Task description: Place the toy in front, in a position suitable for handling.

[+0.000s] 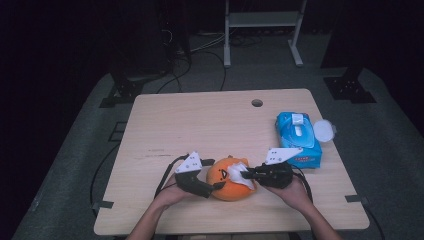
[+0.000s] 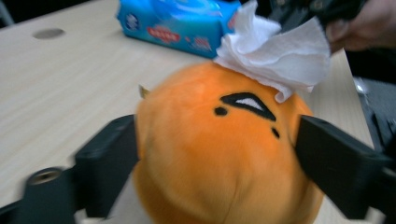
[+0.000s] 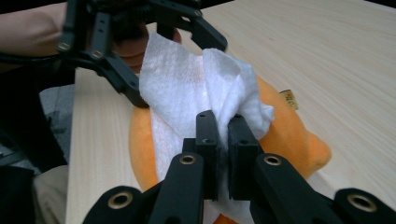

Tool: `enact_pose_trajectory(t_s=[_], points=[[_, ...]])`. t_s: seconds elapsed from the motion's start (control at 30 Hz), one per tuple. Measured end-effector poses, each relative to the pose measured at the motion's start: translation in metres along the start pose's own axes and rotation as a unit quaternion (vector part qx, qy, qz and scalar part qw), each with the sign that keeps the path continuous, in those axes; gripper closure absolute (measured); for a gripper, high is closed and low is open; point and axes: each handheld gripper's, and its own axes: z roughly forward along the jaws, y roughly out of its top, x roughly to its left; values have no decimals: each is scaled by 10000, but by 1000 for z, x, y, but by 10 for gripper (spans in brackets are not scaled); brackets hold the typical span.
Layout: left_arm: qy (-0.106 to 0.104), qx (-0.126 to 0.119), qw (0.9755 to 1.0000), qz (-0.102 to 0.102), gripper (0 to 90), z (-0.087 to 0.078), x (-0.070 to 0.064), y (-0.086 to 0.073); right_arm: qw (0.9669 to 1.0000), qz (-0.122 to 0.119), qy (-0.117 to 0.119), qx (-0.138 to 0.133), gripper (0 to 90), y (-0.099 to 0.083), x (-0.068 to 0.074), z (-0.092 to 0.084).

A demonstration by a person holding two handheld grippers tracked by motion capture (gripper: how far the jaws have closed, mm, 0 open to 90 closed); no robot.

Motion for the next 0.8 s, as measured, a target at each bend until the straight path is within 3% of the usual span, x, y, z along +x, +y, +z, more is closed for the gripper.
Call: enact_pose_trajectory(t_s=[0.07, 0.1, 0.13, 0.2, 0.3, 0.4, 0.5, 0.57, 0.63, 0.67, 0.73, 0.8], points=[[-80, 70, 9999, -137, 116, 2, 1, -2, 10000, 24, -65, -29, 842, -1, -2, -1], [-153, 77, 9998, -95, 174, 3, 0, -2, 9999, 13, -102, -17, 842, -1, -2, -1], [-88, 92, 9999, -55, 239, 5, -1, -2, 9999, -27, -130, 2, 842, 0, -1, 0], [-38, 90, 9999, -54, 296, 6, -4, 2, 9994, -218, -279, -1, 843, 3, 6, 1], [24, 70, 9999, 129, 328, 7, -11, 7, 9990, -398, -168, -88, 843, 10, 17, 4], [87, -11, 9997, 216, 271, 6, -12, 8, 9985, -473, -270, -71, 843, 12, 19, 6], [298, -139, 9994, 125, 115, 5, -7, 5, 9988, -228, -409, -117, 842, 7, 8, 2], [223, -125, 9997, -33, 106, 8, -4, 3, 9987, -93, -477, -138, 842, 3, 2, 0], [39, -99, 9999, -44, 157, 9, -4, 2, 9985, -51, -527, -120, 842, 2, -2, 0], [-18, -83, 10000, 4, 225, 9, -6, 1, 9986, -35, -522, -110, 842, 1, -2, 0], [33, -20, 10000, 66, 309, 8, -8, 4, 9983, -80, -571, -98, 842, 2, 0, 0], [-32, -138, 9999, 90, 343, 8, -11, 6, 9982, -162, -536, -215, 842, 6, 8, -1]])
